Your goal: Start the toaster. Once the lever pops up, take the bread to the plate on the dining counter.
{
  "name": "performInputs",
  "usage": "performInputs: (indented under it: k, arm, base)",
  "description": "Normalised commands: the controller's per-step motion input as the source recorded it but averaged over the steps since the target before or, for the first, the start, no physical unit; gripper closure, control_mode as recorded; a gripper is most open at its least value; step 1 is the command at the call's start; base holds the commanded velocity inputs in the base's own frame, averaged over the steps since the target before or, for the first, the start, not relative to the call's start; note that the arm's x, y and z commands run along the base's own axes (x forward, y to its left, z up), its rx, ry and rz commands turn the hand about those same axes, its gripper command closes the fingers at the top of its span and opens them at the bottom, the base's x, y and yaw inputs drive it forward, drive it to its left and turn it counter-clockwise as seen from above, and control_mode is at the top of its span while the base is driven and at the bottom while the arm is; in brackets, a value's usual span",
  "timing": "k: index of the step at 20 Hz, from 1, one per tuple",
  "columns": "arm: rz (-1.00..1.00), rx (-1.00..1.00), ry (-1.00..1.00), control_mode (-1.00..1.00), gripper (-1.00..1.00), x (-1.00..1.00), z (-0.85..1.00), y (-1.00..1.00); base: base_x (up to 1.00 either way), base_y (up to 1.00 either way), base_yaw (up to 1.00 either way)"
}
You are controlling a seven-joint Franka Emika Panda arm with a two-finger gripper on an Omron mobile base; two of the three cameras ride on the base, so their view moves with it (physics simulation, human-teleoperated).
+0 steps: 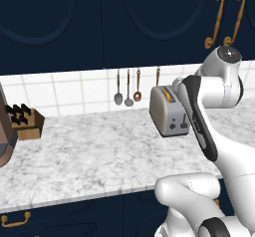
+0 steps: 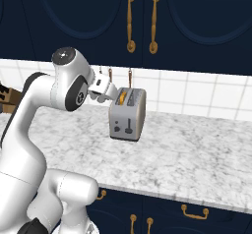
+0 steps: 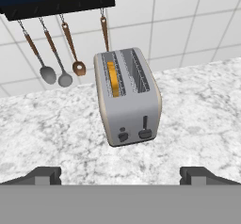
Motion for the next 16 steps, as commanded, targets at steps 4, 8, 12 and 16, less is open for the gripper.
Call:
performInputs:
  k: [4,8,12,16]
  arm:
    - [0.0,0.0,0.0,-1.0,-1.0,0.0,0.0,0.0]
    - [0.0,0.0,0.0,-1.0,-1.0,0.0,0.0,0.0]
    - [0.0,0.0,0.0,-1.0,-1.0,0.0,0.0,0.0]
    - [0.0,0.0,0.0,-1.0,-1.0,0.0,0.0,0.0]
  base:
    - [0.0,0.0,0.0]
    - [0.0,0.0,0.0]
    - [0.0,0.0,0.0]
    - [0.0,0.0,0.0]
